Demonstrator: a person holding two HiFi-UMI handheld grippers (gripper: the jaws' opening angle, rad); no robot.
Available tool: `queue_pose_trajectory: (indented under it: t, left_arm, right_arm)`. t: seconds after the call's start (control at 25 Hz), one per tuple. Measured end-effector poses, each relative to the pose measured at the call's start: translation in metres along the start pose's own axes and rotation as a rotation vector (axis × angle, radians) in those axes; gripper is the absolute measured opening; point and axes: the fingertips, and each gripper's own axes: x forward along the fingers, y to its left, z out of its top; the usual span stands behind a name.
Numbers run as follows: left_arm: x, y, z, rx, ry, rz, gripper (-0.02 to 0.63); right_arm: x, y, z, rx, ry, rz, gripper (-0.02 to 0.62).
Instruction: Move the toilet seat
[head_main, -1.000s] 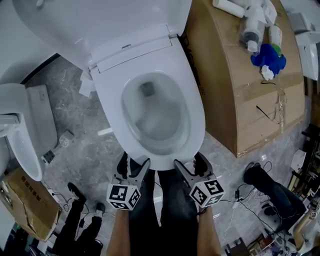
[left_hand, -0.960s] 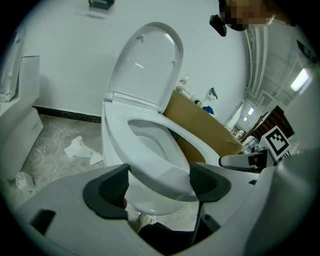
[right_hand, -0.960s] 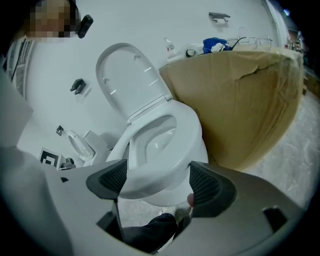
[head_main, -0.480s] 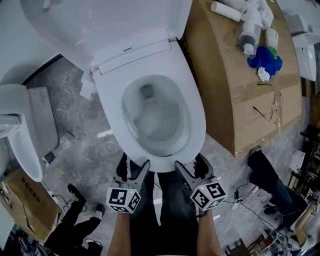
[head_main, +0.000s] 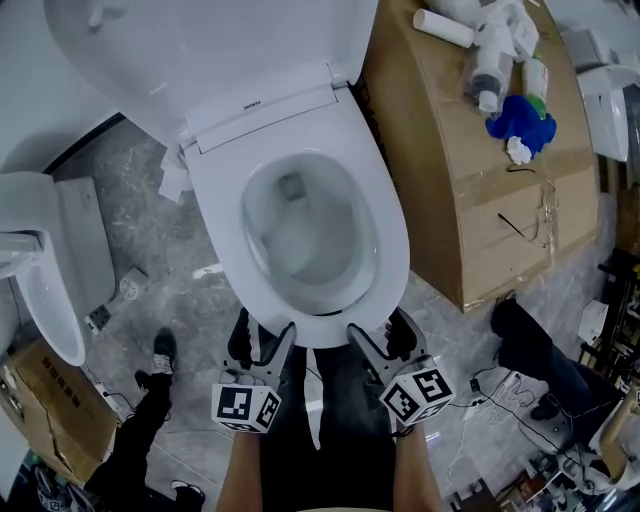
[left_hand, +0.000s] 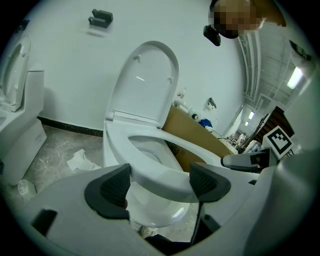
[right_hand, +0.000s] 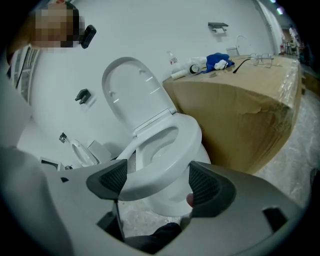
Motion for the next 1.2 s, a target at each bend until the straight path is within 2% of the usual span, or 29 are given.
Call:
queue_pose_trajectory:
  t: [0.52,0.84,0.88,0.92,0.96,1.2]
  left_arm:
    - [-0.011,-0.006,0.030,0.016,-0.066,0.009,0.374]
    - [-0.015,-0.008,0.043,0.056,-0.084,0.016,0.360]
    - [-0.017,-0.008,0.046,0.072,-0.092,0.024,0.350]
    - [-0.019,-0.009,0.050,0.093,-0.103,0.030,0.309]
    - [-0.020,-0.011,0.054,0.116,-0.113,0.032,0.233]
    - [-0.017,-0.034,0.072,0.208,-0.138,-0.023,0.149]
  right_arm:
    - [-0.010,0.016,0.024,-0.035,-0.041,0.039,0.388]
    - [-0.012,0.022,0.034,-0.034,-0.065,0.048,0.387]
    - [-0.012,0.022,0.035,-0.033,-0.068,0.049,0.387]
    - [-0.013,0.023,0.036,-0.033,-0.069,0.049,0.387]
    - [-0.013,0.023,0.037,-0.033,-0.070,0.049,0.387]
    - [-0.016,0.029,0.046,-0.033,-0.092,0.055,0.383]
